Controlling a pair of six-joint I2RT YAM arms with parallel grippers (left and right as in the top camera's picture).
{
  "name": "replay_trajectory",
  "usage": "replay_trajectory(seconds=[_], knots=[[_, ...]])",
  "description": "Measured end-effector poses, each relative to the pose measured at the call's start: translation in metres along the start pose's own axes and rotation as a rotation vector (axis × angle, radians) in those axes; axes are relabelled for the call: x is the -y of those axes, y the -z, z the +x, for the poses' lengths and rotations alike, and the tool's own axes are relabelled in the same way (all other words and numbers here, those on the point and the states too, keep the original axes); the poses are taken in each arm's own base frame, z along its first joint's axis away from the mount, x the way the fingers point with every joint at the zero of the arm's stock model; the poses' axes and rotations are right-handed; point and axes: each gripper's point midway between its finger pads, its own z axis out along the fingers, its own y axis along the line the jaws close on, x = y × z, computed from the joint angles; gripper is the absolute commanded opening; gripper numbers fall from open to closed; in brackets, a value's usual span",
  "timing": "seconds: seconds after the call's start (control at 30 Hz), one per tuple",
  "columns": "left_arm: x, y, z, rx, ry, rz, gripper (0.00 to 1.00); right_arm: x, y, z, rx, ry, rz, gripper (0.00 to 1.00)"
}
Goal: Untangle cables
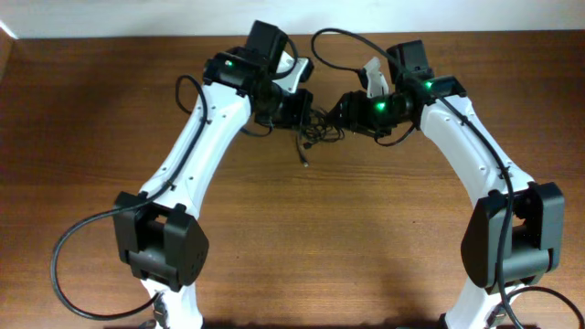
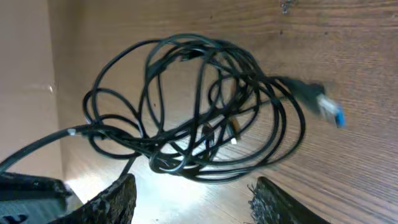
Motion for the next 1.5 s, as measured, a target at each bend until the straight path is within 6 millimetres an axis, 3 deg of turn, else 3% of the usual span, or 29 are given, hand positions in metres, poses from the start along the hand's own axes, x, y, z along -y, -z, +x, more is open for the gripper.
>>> replay_trajectory(seconds=[0.17,0.33,0.5,0.6,0.73,0.83,0.93,1.0,1.03,1.13,1.23,1.5], knots=[[0.002,0.015,-0.008,0.018,0.059,0.157,0.00,-0.008,-0.005,-0.001,0.008,-0.041,-0.008,0.56],[0.024,0.025,-0.011,0.015,0.063,0.321,0.00,-0.024,-0.016,0.000,0.020,-0.074,-0.016,0.56],[0.007,0.046,-0.031,0.083,0.156,0.389,0.00,-0.030,-0.015,-0.003,0.025,-0.107,-0.047,0.56],[0.011,0.051,-0.041,0.112,0.171,0.431,0.00,-0.035,-0.015,-0.005,0.029,-0.109,-0.067,0.55],[0.021,0.059,-0.054,0.149,0.163,0.499,0.00,-0.040,-0.020,0.002,0.012,-0.110,-0.068,0.38],[0.029,0.077,-0.067,0.185,0.153,0.604,0.00,-0.029,-0.029,0.004,0.024,-0.139,-0.040,0.30],[0.030,0.088,-0.067,0.171,0.177,0.667,0.00,-0.022,-0.030,-0.004,0.070,-0.153,-0.005,0.22],[0.032,0.090,-0.066,0.159,0.183,0.688,0.00,-0.015,-0.029,-0.008,0.092,-0.165,0.019,0.22],[0.033,0.090,-0.065,0.157,0.185,0.692,0.00,-0.015,-0.027,-0.011,0.101,-0.163,0.012,0.28],[0.023,0.090,-0.069,0.180,0.198,0.658,0.00,-0.034,-0.017,-0.027,0.121,-0.086,-0.137,0.34],[0.012,0.085,-0.074,0.207,0.218,0.595,0.00,-0.051,-0.008,-0.027,0.092,-0.039,-0.260,0.35],[-0.001,0.077,-0.070,0.198,0.276,0.519,0.00,-0.071,0.001,-0.034,0.110,0.054,-0.365,0.43]])
